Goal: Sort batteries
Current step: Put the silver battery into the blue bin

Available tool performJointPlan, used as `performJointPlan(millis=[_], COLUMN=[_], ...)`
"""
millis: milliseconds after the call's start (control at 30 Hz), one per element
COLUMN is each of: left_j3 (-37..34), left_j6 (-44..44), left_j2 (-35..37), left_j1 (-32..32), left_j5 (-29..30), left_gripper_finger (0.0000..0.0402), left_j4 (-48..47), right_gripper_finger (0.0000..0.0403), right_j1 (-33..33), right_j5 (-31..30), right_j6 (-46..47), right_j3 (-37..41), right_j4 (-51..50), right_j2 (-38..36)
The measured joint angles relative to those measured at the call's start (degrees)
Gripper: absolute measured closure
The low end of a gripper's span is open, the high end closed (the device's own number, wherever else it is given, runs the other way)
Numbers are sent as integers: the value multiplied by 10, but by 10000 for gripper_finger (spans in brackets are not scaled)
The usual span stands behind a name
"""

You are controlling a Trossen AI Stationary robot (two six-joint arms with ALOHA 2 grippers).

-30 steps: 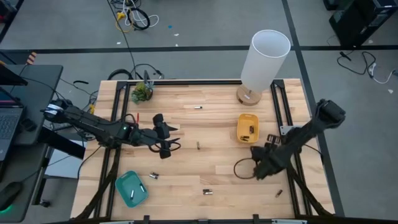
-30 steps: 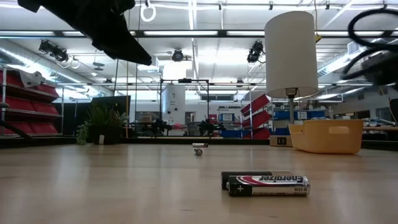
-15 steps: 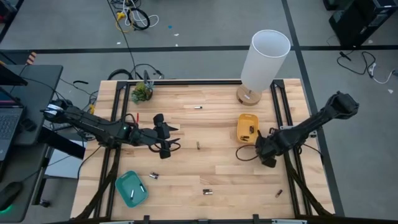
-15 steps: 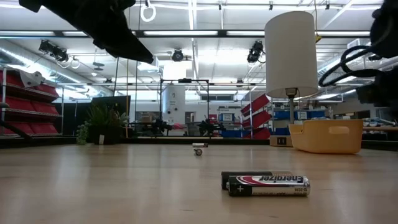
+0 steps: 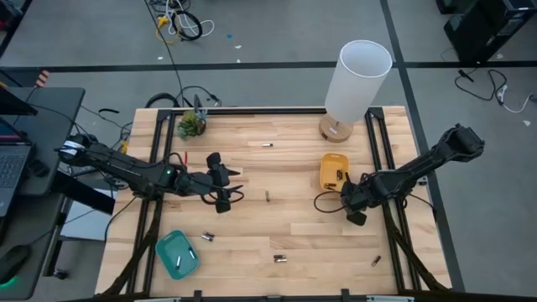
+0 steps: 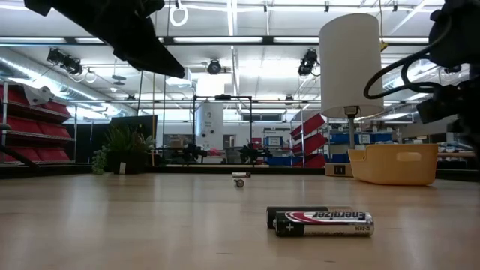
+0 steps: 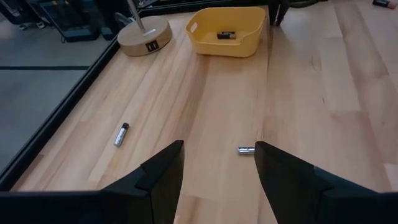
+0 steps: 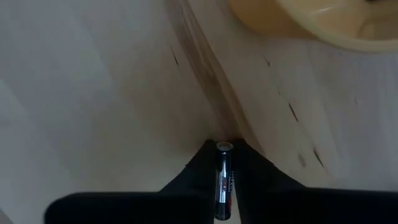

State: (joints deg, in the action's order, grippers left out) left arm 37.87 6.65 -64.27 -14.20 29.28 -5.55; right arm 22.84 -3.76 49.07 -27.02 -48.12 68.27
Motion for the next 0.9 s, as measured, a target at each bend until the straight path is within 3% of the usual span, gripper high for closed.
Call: performJointPlan(millis=[200, 500, 700, 900], left_j3=[0, 0, 0, 0], left_j6=[9, 9, 11, 45], left_j2=[0, 1, 42, 100], left_j1=[-1, -1, -2, -2], left_j5=[0, -5, -19, -19], left_gripper_finger=[188, 188, 188, 188], left_j4=[-3, -4, -20, -77], right_gripper_finger=[372, 303, 266, 265], right_j1=[12, 20, 20, 20], right_j5=[0, -27, -25, 6], right_j6=[29, 52, 58, 73], right_j3=[0, -8, -9, -9], right_j4=[-3, -14, -19, -51], right_j2=[-1, 1, 1, 0])
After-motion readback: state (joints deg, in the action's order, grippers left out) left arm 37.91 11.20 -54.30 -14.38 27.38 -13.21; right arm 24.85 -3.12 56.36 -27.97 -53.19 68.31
